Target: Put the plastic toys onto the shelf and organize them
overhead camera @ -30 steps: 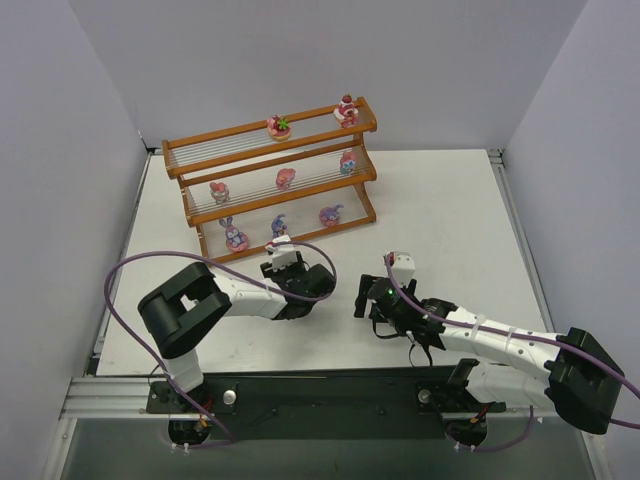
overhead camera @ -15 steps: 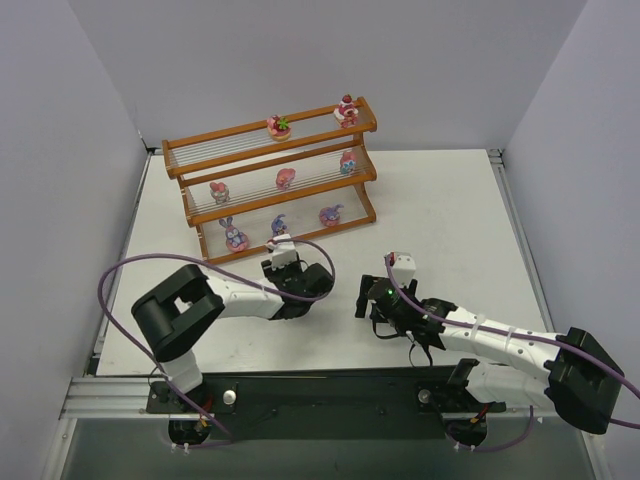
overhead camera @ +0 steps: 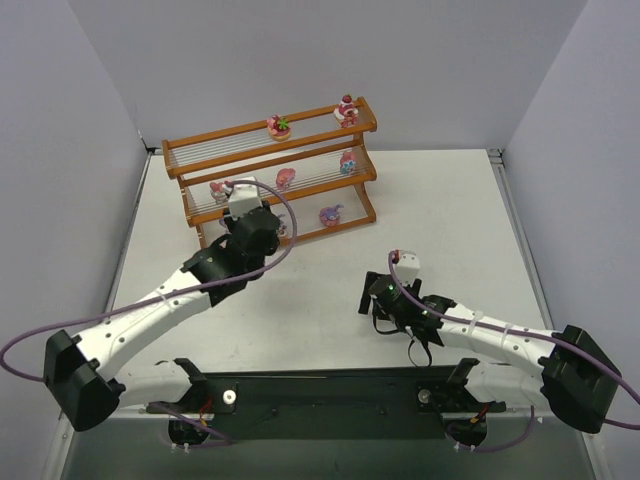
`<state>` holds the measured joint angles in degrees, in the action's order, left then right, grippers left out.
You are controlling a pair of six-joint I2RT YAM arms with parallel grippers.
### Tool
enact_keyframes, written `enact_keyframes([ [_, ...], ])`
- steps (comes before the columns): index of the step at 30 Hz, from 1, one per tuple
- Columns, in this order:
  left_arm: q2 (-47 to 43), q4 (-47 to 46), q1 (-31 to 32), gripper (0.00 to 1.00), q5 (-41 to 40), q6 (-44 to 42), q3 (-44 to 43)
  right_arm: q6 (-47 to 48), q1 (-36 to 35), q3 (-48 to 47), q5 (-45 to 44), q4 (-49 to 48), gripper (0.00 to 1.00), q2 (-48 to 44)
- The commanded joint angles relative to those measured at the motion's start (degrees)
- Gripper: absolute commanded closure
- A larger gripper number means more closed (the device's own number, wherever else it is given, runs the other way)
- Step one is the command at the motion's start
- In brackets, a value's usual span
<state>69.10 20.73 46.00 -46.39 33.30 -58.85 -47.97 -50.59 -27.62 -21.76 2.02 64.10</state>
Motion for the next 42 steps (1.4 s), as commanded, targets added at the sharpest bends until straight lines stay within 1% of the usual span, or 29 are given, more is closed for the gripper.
enact_keyframes([
  [1,-4.41,8.09,-5.63,1.00,4.90,-9.74,-7.84,-0.90,1.02,-1.83,-1.62,1.49,0.26,1.99],
  [3,-4.06,10.19,-7.58,1.00,5.78,-12.10,-12.23,-1.25,1.28,-1.91,-1.53,1.32,0.26,2.61],
  [4,-3.54,10.90,-9.59,1.00,6.05,-12.73,-13.99,-1.43,1.28,-1.92,-1.45,1.14,0.26,3.31],
  [6,-1.17,12.66,-11.54,1.00,7.36,-14.74,-18.90,-1.95,1.37,-1.91,-0.75,0.18,0.27,4.10],
  [9,2.61,13.72,-14.61,1.00,7.37,-16.94,-23.66,-1.78,1.11,-2.09,0.13,-0.96,0.28,5.69],
  [11,4.63,13.46,-17.15,1.00,7.72,-17.74,-27.45,-1.87,1.02,-2.18,0.75,-1.49,0.29,6.74],
  [15,8.15,13.02,-21.81,1.00,13.07,-20.11,-33.25,-1.78,0.84,-2.97,1.37,-1.58,0.29,7.89],
  [17,10.60,11.54,-22.88,1.00,13.34,-22.82,-35.71,-1.61,0.58,-3.14,1.37,-1.58,0.29,7.80],
  [21,14.83,10.29,-28.05,1.00,17.64,-23.89,-38.26,-1.78,-0.04,-3.23,1.10,-1.58,0.30,6.83],
  [22,15.53,10.64,-29.03,1.00,19.91,-23.63,-38.70,-1.78,-0.12,-3.23,1.10,-1.58,0.30,6.31],
  [26,18.87,10.03,-31.76,1.00,23.62,-22.05,-40.99,-2.13,-0.65,-3.06,1.10,-1.32,0.30,5.17],
  [32,22.56,10.47,-33.43,1.00,24.68,-20.82,-45.65,-2.48,-1.09,-2.71,1.28,-0.88,0.30,4.81],
  [36,25.64,12.75,-33.96,1.00,24.07,-19.15,-48.81,-2.92,-1.44,-2.44,1.63,-1.58,0.30,5.34],
  [39,27.05,13.02,-34.13,1.00,23.37,-18.80,-48.82,-2.92,-1.62,-2.53,1.81,-1.58,0.30,5.77],
  [42,27.58,12.49,-34.31,1.00,23.36,-18.18,-47.06,-2.75,-1.71,-2.53,1.63,-1.58,0.30,5.78],
])
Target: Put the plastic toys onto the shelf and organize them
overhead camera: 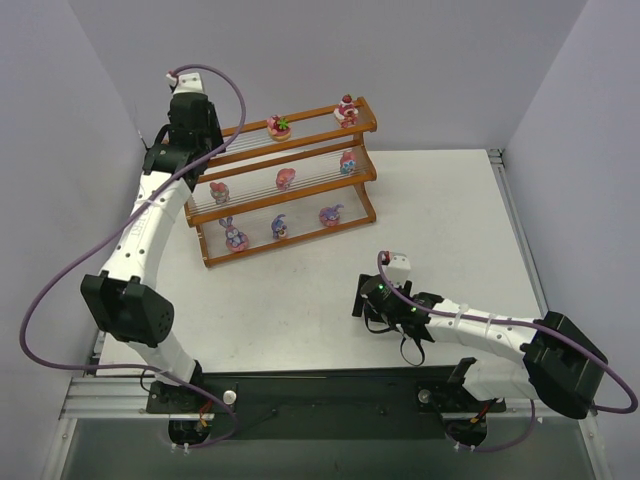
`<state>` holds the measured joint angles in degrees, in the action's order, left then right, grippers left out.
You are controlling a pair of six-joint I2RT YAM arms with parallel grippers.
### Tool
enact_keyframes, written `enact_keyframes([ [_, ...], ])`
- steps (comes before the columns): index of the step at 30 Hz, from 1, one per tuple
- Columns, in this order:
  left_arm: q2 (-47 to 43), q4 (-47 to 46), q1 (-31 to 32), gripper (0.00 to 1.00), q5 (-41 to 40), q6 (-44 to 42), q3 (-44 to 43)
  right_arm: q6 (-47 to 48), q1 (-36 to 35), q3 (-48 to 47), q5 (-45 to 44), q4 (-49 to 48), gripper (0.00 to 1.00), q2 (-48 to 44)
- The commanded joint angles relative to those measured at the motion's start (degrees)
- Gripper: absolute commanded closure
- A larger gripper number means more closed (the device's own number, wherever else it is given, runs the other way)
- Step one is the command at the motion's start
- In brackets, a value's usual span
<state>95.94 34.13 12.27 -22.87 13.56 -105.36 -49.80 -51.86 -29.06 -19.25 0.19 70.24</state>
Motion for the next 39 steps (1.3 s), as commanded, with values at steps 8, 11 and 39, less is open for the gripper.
enact_keyframes([
  [8,2.23,-0.29,-0.67,1.00,-1.56,2.17,0.68,-0.56,-0.44,-1.09,-1.41,0.69,0.31,-0.19],
  [11,2.67,0.58,-0.85,1.00,-2.96,1.91,0.60,-0.56,-0.35,-1.44,-1.32,0.87,0.31,0.25],
  [39,2.24,2.09,-1.73,0.31,-1.12,3.22,0.59,-0.82,-0.44,-0.82,-1.94,1.31,0.31,0.95],
])
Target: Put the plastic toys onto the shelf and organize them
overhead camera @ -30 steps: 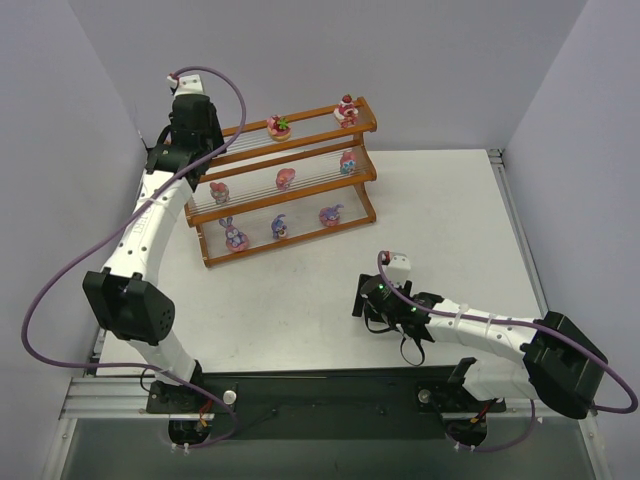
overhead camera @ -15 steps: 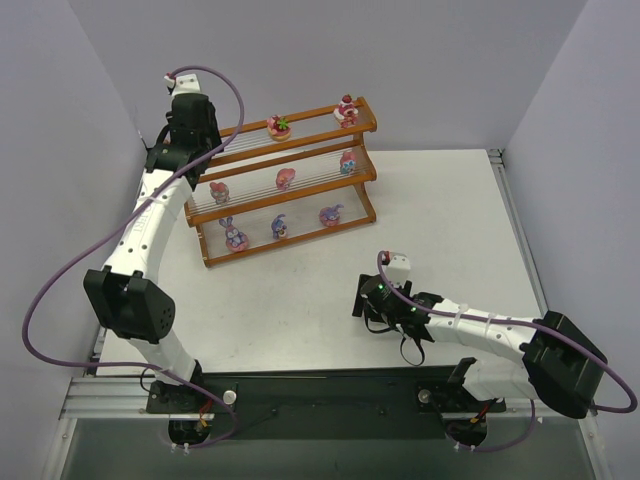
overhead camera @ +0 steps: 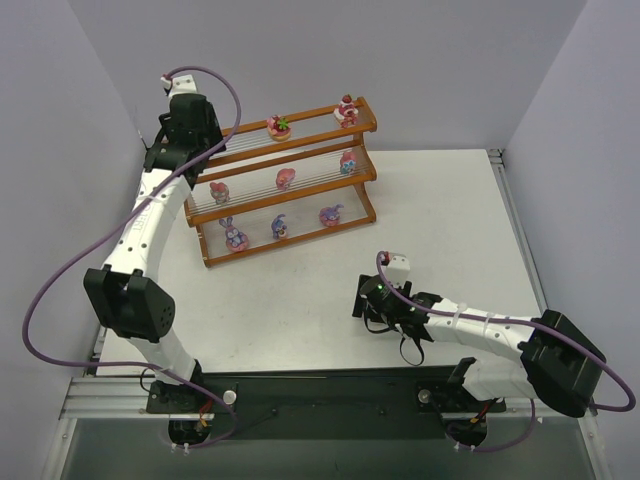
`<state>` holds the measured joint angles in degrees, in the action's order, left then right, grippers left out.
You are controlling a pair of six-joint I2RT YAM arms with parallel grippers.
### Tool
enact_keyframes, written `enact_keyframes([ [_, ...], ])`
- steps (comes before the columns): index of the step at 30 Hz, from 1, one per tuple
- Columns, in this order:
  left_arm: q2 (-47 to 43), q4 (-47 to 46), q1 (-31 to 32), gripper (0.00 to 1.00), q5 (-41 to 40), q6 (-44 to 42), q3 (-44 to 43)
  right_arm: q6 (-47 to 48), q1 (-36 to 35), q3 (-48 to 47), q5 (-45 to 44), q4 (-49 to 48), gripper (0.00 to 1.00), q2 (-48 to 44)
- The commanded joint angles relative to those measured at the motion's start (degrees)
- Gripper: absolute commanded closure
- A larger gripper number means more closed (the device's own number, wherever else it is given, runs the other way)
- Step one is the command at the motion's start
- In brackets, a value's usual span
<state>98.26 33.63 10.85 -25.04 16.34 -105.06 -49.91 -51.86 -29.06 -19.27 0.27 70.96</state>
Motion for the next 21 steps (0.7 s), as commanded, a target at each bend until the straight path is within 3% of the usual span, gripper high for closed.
enact_keyframes([
  [1,-0.26,2.50,-0.39,0.30,1.22,0.45,0.46,-0.71,-0.44,-0.82,-2.09,1.22,0.31,0.23],
  [6,-0.87,2.58,-0.22,0.24,1.66,0.54,0.55,-0.71,-0.44,-1.00,-2.00,1.05,0.31,0.15],
  [21,-6.15,0.39,-0.22,0.24,1.92,0.89,3.54,-0.54,-0.44,-1.61,-1.91,1.05,0.31,1.02],
])
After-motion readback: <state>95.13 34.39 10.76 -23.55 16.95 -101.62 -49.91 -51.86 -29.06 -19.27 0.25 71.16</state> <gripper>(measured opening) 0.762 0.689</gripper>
